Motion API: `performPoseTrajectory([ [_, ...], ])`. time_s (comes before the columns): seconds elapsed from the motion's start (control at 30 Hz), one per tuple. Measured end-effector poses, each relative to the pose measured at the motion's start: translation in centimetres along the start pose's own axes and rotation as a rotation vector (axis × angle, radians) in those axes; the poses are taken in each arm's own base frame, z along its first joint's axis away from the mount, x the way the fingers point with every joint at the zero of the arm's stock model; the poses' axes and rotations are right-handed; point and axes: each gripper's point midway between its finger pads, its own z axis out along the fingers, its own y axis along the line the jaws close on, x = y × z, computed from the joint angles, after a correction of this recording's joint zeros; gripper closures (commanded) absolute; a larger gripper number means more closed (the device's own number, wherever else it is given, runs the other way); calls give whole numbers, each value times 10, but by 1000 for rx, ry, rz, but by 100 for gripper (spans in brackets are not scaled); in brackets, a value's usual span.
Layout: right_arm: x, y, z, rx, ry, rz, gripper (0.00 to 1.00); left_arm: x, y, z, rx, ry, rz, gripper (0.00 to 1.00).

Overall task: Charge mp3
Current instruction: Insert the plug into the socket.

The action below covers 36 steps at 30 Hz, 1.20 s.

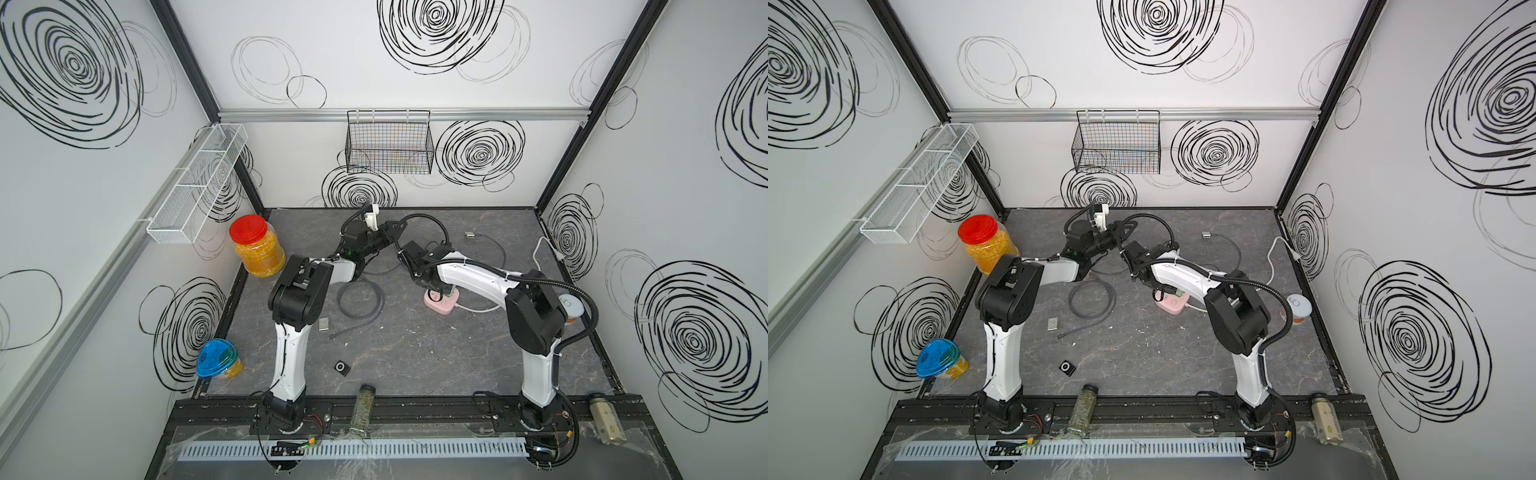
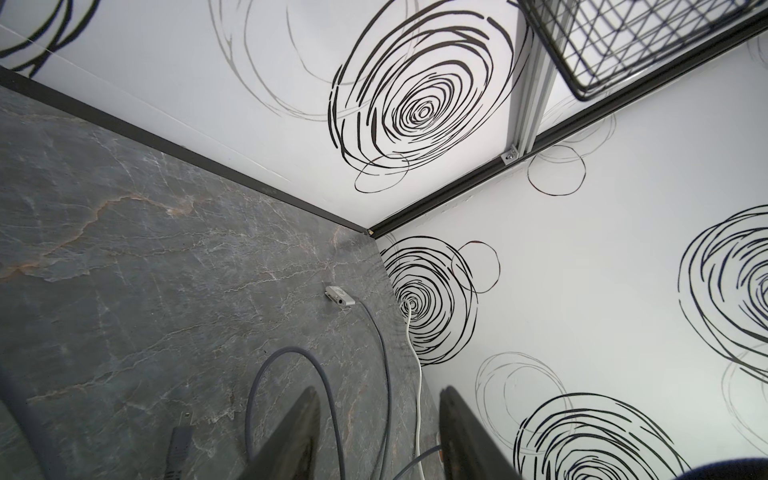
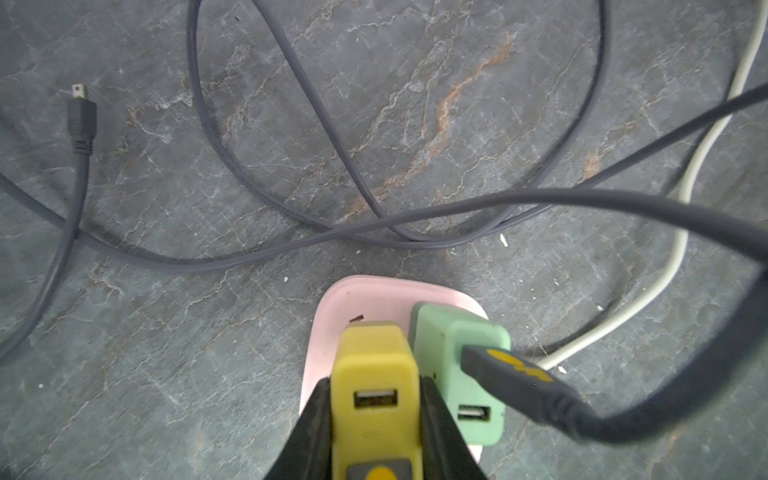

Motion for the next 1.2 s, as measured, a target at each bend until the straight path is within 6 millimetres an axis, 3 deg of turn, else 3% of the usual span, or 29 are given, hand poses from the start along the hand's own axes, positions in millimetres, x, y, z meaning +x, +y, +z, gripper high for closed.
performPoseTrajectory([
  [0.47,-13,6,-6,-1,-38,63,100,4,-1,0,9,23,-3,50],
  [1.2,-1,-12,11,65,-25,104,100,8,4,-1,-5,48,-17,49],
])
